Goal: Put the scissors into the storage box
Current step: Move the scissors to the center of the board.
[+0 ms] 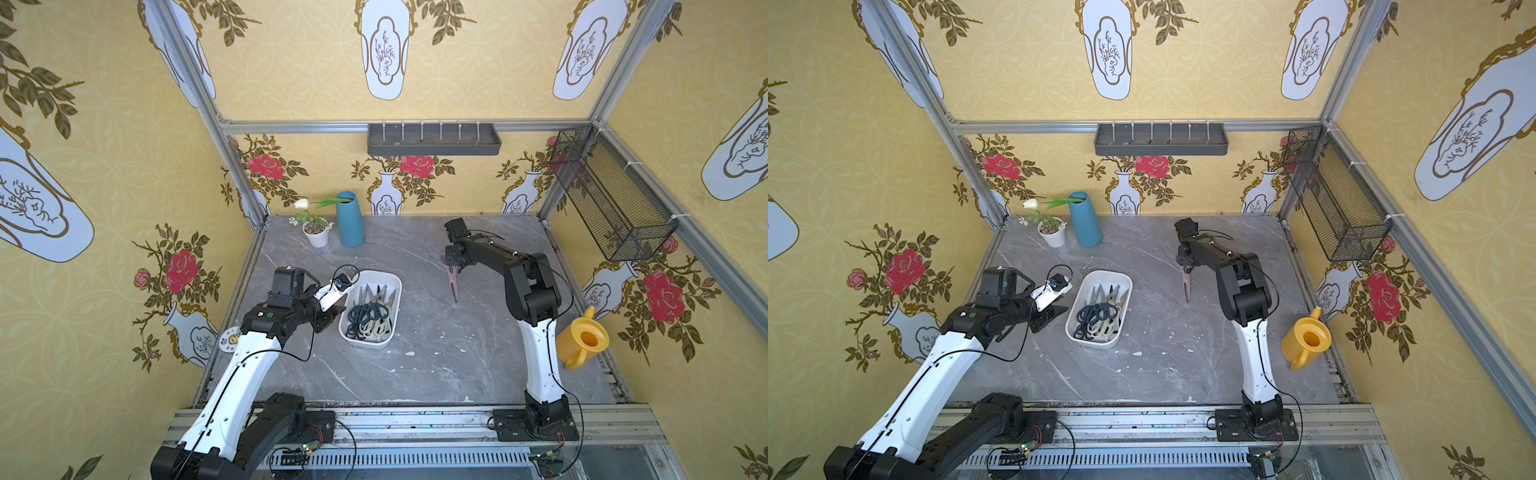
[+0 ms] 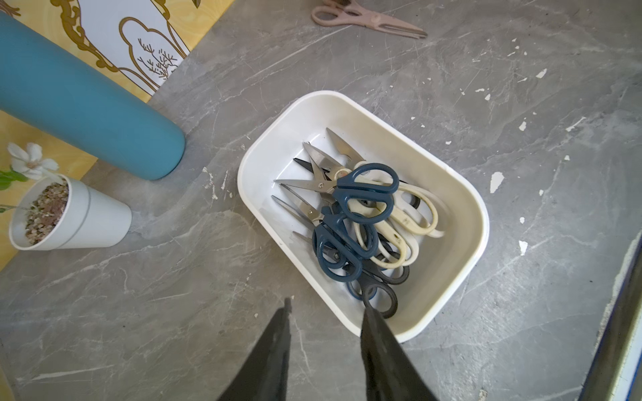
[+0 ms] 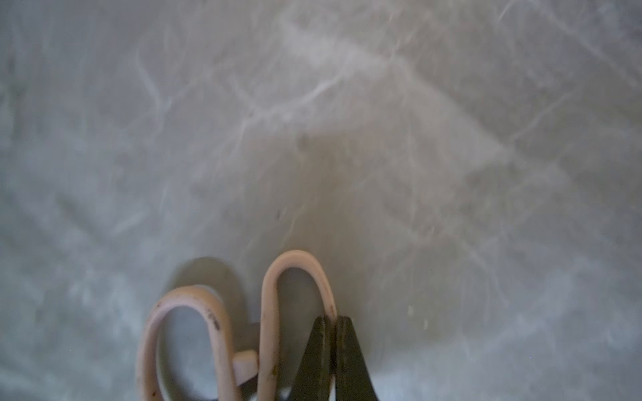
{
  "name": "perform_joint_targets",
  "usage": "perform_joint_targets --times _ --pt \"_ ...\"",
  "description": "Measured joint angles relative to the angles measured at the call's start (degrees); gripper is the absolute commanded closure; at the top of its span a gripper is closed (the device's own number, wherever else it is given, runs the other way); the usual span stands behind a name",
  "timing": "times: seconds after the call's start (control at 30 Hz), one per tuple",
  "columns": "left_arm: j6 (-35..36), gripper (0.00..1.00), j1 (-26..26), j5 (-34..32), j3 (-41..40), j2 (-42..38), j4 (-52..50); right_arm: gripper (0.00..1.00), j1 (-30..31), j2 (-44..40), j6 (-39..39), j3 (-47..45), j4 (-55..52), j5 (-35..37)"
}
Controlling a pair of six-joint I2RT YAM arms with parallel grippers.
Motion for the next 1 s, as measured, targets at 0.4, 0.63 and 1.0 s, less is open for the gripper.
perform_joint_targets --times 0.4,0.63,1.0 --pt "8.7 0.59 -1.8 5.9 0.0 1.1 4.2 1.0 4.4 -13.7 7.8 -12.6 -14.1 -11.4" --pt "24.4 0.55 -6.5 11.9 2.4 8.2 12.8 1.0 4.3 -19.8 8.4 -12.1 -21.0 -17.2" --pt "40.5 0.55 -9.5 20.2 3.0 15.5 18.0 0.7 4.7 -17.8 10.0 -8.6 -27.3 -17.0"
